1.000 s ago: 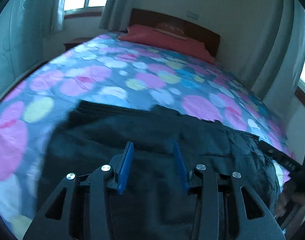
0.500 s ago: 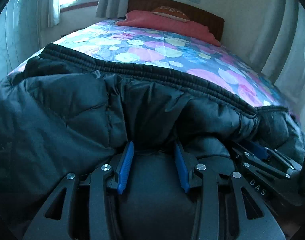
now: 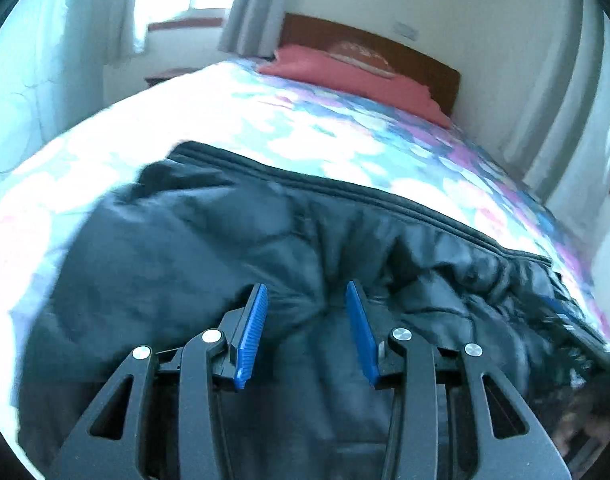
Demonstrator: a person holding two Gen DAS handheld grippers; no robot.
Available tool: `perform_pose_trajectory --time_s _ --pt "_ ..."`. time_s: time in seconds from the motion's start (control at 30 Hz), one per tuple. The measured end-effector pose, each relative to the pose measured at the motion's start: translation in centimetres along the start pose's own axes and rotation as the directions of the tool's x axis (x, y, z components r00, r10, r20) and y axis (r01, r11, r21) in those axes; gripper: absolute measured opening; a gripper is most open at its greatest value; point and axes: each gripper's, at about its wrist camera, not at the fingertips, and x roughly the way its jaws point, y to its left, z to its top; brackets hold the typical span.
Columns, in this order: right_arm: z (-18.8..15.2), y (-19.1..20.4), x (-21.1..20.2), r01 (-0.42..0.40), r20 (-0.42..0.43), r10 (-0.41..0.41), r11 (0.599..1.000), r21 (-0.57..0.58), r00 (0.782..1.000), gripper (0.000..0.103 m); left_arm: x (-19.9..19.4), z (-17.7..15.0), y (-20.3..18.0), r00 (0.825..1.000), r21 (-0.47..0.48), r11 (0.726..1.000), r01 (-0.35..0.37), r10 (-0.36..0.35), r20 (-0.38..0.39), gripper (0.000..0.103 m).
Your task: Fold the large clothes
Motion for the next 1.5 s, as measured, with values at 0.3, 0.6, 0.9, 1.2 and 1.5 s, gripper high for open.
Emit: perform_pose_trajectory --time_s 0.3,0.6,0.9,1.2,1.5 --pt "-2.7 -0.5 4.8 0.09 -0.079 -0.094 0.994 -0.055 0.992 0.047 3.5 -1.7 0.4 0.999 0.026 0.999 -0.029 0.03 -0.038 0.042" --pt "-2.6 -4.0 -0.9 0.126 -0.018 -0.125 0.992 0.022 0.992 0.048 -1.2 -1.5 3.9 0.998 -0.063 0.996 -0.056 0.058 0.018 0.042" --pt "-3.9 -5.8 -0.4 0.093 -0.066 -0.089 0.994 0.051 0.994 0.048 0.2 -1.8 4.7 0.998 -0.067 0.997 -0.043 0.04 -0.05 0.038" --pt "-7.0 -12.2 -9.8 0.162 -0.003 -0.166 0.958 0.236 0.986 0.081 -9.9 -5.5 10.2 0.989 -0.284 0.954 -0.101 0.126 0.071 0.076" --pt "-11.5 -16.6 -7.8 -0.042 -0.072 0.101 0.821 0.57 0.992 0.082 -8.1 -8.6 13.9 1.0 -0.505 0.863 -0.021 0.006 -0.031 0.082"
